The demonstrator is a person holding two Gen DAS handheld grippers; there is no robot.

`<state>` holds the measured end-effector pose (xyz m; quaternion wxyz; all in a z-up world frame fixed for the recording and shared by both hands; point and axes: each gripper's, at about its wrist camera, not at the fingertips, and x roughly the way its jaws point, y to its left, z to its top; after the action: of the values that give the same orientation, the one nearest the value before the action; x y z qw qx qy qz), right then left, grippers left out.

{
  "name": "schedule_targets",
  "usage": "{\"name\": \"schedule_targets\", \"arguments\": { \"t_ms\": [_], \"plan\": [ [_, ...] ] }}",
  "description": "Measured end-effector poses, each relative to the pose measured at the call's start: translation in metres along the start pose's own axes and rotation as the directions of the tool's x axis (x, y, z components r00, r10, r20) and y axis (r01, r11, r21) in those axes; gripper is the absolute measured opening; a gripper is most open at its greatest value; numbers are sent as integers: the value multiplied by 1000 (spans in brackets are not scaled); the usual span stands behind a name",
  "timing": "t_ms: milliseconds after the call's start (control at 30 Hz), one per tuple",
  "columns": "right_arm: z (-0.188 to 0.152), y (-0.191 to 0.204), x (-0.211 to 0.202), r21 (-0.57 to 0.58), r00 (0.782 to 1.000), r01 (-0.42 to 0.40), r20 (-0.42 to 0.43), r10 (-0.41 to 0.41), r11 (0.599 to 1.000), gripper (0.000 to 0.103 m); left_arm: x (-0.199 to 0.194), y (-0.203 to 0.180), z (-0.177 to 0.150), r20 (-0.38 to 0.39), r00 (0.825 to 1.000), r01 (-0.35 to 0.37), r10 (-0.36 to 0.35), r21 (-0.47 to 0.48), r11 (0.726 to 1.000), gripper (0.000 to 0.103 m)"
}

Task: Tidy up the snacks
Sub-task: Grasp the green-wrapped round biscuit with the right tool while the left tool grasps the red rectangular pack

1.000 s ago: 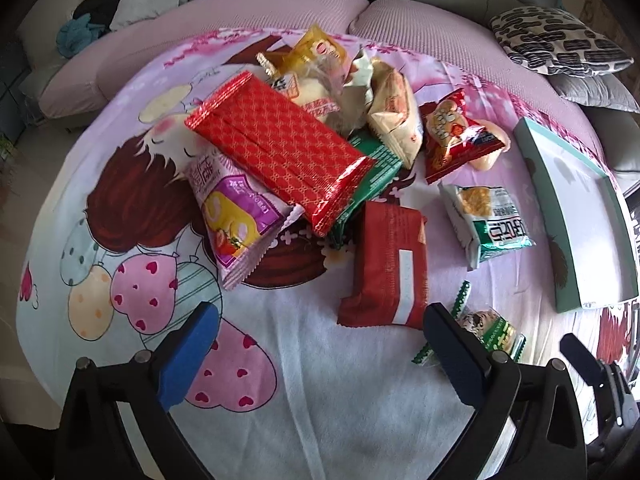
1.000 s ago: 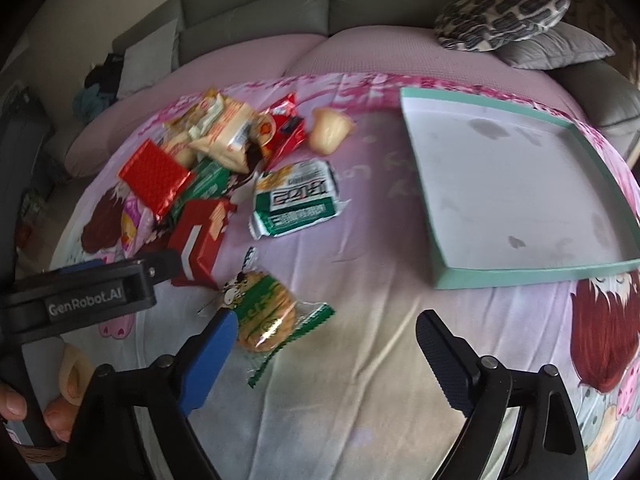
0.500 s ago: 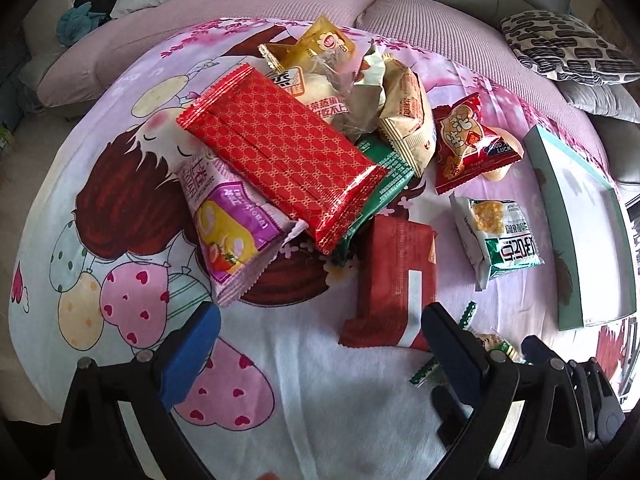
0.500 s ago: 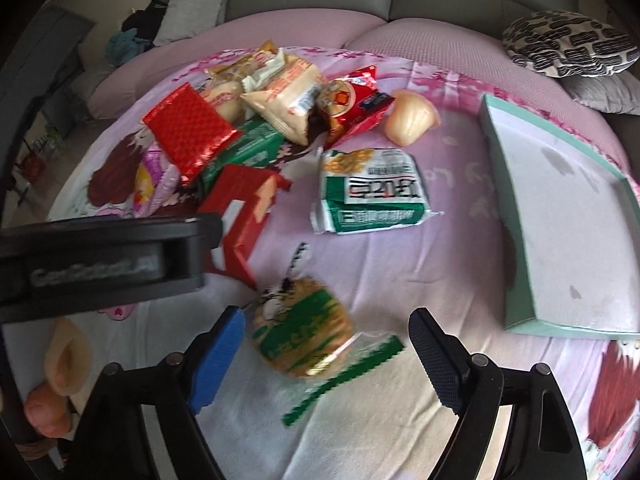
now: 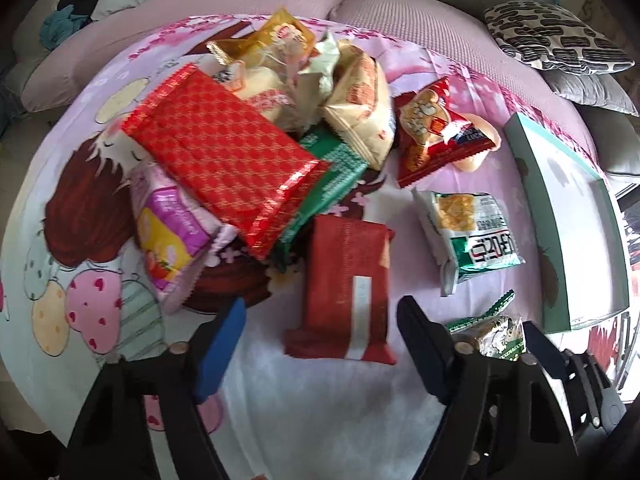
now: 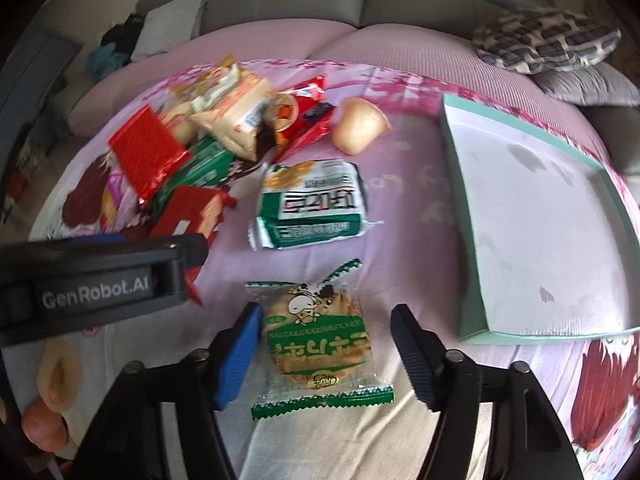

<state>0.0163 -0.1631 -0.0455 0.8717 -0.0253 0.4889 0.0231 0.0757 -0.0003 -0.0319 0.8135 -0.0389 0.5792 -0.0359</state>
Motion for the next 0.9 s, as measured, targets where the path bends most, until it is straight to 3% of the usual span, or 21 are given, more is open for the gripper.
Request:
{"name": "schedule_targets", "arguments": {
  "t_ms": [67, 167, 467, 633, 900],
  "plan": [
    [1, -2, 4, 9, 1000, -8, -20, 8, 1000, 62, 5, -9, -1, -10, 1000, 7, -7, 4, 1000, 65],
    [4, -2, 7, -10, 1000, 5, -30, -5, 1000, 61, 12, -20, -2, -10, 1000, -8, 9, 12, 1000, 61],
    [-2, 0, 11, -42, 999, 34, -27, -36, 999, 59, 24, -46, -10, 33, 997, -71, 70, 54, 996, 60],
    [-2, 6, 6, -62, 999, 41, 3, -41, 997, 53, 21, -60, -9, 38, 998, -43, 40, 63, 997, 45],
    [-7, 21, -6, -109, 999, 40, 35, -36, 993, 53, 13, -72, -11, 32, 999, 7, -9, 50, 999, 42]
  ]
}}
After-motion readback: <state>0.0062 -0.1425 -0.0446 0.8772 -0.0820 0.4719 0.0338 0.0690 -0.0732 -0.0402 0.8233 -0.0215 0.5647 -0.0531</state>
